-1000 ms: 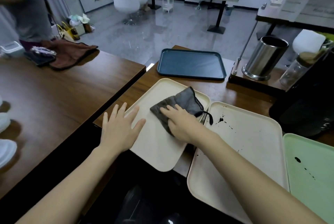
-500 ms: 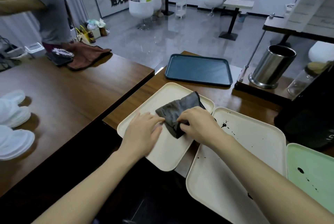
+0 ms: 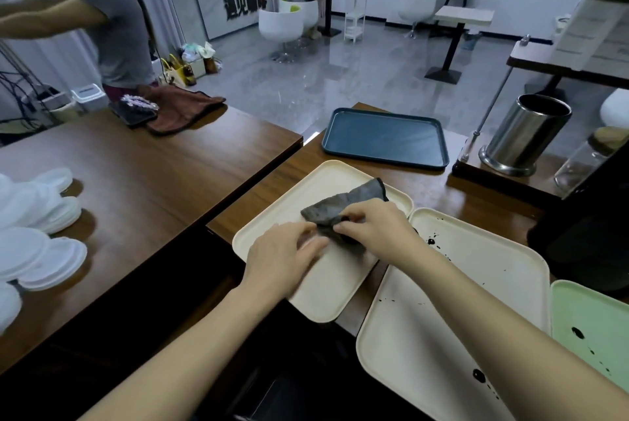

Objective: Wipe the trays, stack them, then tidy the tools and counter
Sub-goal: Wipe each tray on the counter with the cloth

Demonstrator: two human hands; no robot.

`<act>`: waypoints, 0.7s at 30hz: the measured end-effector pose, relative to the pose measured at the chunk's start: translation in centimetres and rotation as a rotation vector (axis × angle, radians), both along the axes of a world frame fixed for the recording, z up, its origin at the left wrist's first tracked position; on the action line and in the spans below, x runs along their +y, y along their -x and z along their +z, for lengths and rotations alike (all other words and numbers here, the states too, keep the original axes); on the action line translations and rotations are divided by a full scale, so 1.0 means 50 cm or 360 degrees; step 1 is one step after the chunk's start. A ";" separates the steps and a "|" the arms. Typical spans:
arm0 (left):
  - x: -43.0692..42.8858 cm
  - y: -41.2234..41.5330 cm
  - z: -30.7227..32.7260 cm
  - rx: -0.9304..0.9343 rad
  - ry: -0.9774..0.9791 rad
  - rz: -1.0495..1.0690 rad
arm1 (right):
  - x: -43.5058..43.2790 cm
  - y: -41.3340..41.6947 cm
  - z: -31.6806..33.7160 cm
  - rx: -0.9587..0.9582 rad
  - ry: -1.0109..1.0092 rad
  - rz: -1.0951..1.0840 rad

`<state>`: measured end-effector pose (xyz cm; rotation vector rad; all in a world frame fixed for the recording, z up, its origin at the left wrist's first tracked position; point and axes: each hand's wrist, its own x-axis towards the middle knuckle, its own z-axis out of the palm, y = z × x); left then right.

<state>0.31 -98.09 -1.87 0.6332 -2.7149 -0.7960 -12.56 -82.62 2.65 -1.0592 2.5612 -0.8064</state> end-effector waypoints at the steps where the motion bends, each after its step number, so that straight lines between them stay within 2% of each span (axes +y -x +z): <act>1: 0.004 0.006 0.008 -0.0003 -0.0072 0.0045 | -0.002 0.005 0.008 -0.0111 0.0104 -0.0022; 3: 0.009 0.018 0.025 0.0043 -0.0346 0.0104 | -0.006 0.010 0.022 -0.0289 0.0286 -0.0053; 7: 0.015 0.030 0.063 0.0351 -0.1275 0.0083 | -0.011 -0.011 0.058 -0.0855 0.0588 -0.0051; 10: 0.011 0.032 0.094 0.0410 -0.1525 0.0106 | -0.015 -0.015 0.073 -0.0924 0.0720 -0.0014; 14: -0.021 0.042 0.107 0.0408 -0.1326 0.0104 | -0.023 0.009 0.099 -0.0816 0.0938 -0.0059; 21: -0.137 0.073 0.170 0.0500 -0.0527 0.0180 | 0.003 0.109 0.192 -0.0809 0.1126 -0.0320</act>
